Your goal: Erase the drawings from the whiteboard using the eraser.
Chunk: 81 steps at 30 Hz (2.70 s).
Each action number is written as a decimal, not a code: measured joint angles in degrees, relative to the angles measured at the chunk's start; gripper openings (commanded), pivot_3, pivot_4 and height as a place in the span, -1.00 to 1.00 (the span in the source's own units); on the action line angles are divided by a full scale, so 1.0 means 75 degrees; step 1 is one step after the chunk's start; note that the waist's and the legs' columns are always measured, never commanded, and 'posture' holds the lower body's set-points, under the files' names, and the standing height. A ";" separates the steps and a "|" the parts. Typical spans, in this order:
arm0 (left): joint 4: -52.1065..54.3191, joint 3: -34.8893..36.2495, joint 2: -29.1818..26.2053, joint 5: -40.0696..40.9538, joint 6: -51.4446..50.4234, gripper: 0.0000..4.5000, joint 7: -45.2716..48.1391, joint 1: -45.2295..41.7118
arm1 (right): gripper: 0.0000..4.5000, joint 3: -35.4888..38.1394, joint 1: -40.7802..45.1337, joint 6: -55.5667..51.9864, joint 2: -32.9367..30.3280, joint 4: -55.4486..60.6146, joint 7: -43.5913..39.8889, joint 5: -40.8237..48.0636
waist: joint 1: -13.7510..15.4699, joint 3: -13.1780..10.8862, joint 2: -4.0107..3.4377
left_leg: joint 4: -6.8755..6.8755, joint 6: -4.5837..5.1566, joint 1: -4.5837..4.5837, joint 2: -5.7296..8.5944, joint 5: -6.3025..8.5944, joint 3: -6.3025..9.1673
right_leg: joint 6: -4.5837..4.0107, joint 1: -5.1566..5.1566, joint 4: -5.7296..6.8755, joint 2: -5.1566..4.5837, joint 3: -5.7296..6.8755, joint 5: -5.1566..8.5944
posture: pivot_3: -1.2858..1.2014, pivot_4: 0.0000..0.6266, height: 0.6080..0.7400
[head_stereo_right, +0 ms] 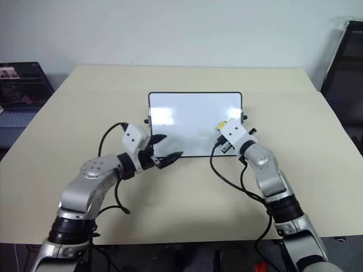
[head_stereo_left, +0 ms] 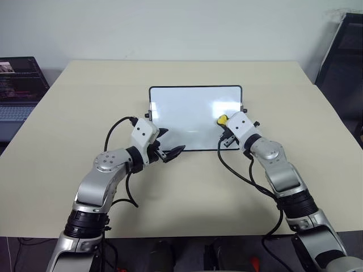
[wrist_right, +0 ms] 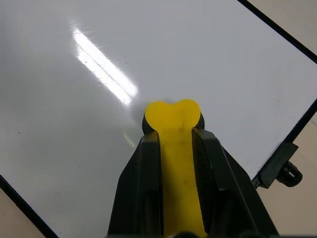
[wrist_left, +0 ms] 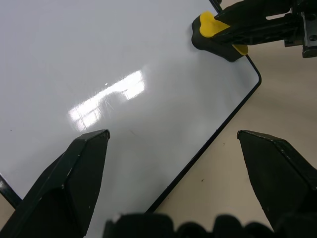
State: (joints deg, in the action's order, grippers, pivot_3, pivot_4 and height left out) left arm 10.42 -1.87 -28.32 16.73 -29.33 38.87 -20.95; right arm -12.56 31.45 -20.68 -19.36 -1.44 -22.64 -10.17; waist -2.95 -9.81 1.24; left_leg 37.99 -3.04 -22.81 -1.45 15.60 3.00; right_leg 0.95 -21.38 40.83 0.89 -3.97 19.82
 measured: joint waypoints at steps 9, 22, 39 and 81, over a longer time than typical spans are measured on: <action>0.0032 -0.0002 0.0062 0.0010 0.0000 1.00 0.0019 0.0014 | -0.77 -0.0015 0.0576 -0.0092 0.0504 -0.0475 0.0377 -0.0096 | -0.0002 0.0000 -0.0001 | 0.0000 0.0000 -0.0001 0.0001 0.0000 0.0001 | 0.0000 -0.0001 0.0000 -0.0002 0.0001 0.0000 | 0.03 -0.52 1.00; 0.0032 -0.0005 0.0142 0.0013 0.0023 1.00 0.0068 0.0057 | -0.78 -0.0233 -0.0222 -0.0774 0.0353 0.0354 -0.0689 0.0389 | -0.0005 0.0000 -0.0001 | 0.0000 0.0000 0.0001 0.0000 0.0000 0.0001 | 0.0000 0.0000 0.0001 -0.0001 0.0001 0.0000 | 0.03 -0.52 1.00; 0.0084 -0.0060 0.0245 0.0509 -0.0019 1.00 0.0643 -0.0331 | -0.80 0.1497 -0.2044 -0.3061 -0.0393 0.3799 -0.0785 0.1288 | 0.0167 -0.0001 0.0000 | -0.0004 0.0000 -0.0013 0.0003 0.0001 0.0008 | 0.0000 0.0001 -0.0019 -0.0002 0.0005 0.0000 | 0.03 -0.52 1.00; -0.2044 -0.3271 0.1547 -0.1054 0.0624 1.00 0.2669 -0.2995 | 0.99 0.3338 -0.2158 -0.5144 -0.0007 0.2998 0.1211 0.2161 | 0.0115 -0.0005 0.0002 | -0.0005 0.0005 -0.0011 0.0022 -0.0001 -0.0008 | 0.0006 0.0000 -0.0015 0.0005 -0.0016 0.0006 | 0.03 -0.52 1.00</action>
State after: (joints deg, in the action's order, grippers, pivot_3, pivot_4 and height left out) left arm -4.91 -26.40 -16.73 8.82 -24.64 58.89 -43.41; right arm 12.48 15.26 -59.26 -19.41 21.05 -13.56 6.03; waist -2.09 -9.85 1.26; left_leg 37.96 -3.00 -22.90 -1.29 15.60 2.94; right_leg 1.00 -21.38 40.72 0.93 -4.09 19.86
